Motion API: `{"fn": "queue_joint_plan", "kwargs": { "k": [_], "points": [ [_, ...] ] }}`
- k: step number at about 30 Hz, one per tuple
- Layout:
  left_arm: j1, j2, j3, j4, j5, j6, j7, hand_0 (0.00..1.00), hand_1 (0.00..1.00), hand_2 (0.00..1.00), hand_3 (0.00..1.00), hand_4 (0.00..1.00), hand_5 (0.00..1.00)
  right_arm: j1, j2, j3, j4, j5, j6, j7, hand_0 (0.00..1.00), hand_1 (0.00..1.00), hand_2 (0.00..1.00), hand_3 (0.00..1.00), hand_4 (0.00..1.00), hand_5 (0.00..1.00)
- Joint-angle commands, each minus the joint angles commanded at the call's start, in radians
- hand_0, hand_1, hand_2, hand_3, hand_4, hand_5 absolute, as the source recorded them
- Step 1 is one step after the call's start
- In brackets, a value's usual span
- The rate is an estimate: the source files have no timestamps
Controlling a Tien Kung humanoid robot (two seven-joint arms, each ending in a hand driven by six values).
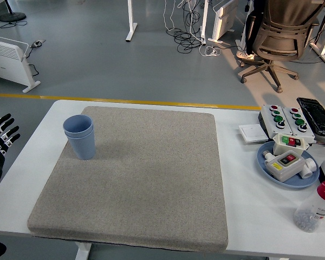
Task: Push cup pick cup insert cup
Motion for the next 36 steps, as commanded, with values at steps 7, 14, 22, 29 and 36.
{"fn": "queue_joint_plan", "kwargs": {
  "k": [7, 14, 22, 29, 36],
  "points": [
    [-0.002, -0.001, 0.000, 0.001, 0.000, -0.001, 0.000, 0.846, 0.863, 0.904, 0.843, 0.624, 0.998, 0.002, 0.000, -0.001, -0.001, 0.002, 0.000, 0.001, 0.672, 0.616, 0.630, 0.589, 0.155, 0.490],
    [-0.003, -0.002, 0.001, 0.003, 0.000, -0.001, 0.001, 0.846, 0.863, 0.904, 0.843, 0.624, 0.998, 0.001, 0.000, 0.006, -0.001, -0.006, 0.000, 0.000, 0.672, 0.616, 0.630, 0.589, 0.155, 0.491],
    [-0.002, -0.002, 0.001, 0.003, -0.001, -0.001, 0.000, 0.846, 0.863, 0.904, 0.845, 0.625, 0.998, -0.003, 0.000, 0.015, -0.001, -0.020, 0.001, -0.003, 0.672, 0.616, 0.630, 0.589, 0.155, 0.490],
    [0.000, -0.002, 0.000, 0.003, -0.002, -0.001, 0.000, 0.846, 0.864, 0.904, 0.844, 0.626, 0.998, -0.006, 0.001, 0.023, 0.000, -0.032, 0.002, -0.006, 0.672, 0.616, 0.629, 0.589, 0.155, 0.491],
    [0.001, -0.002, 0.001, 0.003, -0.001, -0.001, 0.000, 0.846, 0.864, 0.905, 0.845, 0.626, 0.998, -0.008, 0.002, 0.025, 0.000, -0.036, 0.002, -0.006, 0.672, 0.617, 0.629, 0.589, 0.155, 0.492]
  ]
}}
